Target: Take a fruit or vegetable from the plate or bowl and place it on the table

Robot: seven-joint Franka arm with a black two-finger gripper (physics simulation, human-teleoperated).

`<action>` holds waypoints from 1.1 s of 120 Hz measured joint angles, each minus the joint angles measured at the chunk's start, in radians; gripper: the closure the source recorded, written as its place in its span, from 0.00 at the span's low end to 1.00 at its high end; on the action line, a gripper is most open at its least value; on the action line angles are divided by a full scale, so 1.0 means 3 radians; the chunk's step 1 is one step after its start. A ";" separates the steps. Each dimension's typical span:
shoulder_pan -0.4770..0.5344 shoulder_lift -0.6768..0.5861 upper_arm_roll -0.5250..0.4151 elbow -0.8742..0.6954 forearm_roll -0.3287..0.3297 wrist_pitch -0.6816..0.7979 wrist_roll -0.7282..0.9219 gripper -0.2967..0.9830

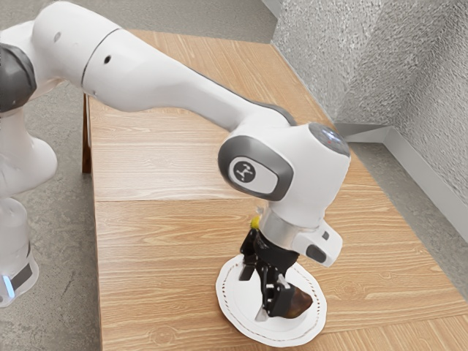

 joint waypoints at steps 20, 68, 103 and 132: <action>0.0068 0.0108 0.0002 0.0031 -0.0017 0.0050 0.0136 0.23; 0.0142 0.0226 0.0007 0.0065 -0.0098 0.0084 0.0415 0.23; 0.0347 0.0341 0.0001 0.0207 -0.0107 0.0071 0.0565 0.23; 0.0814 0.0675 -0.0043 0.0548 -0.0176 -0.0016 0.0748 0.23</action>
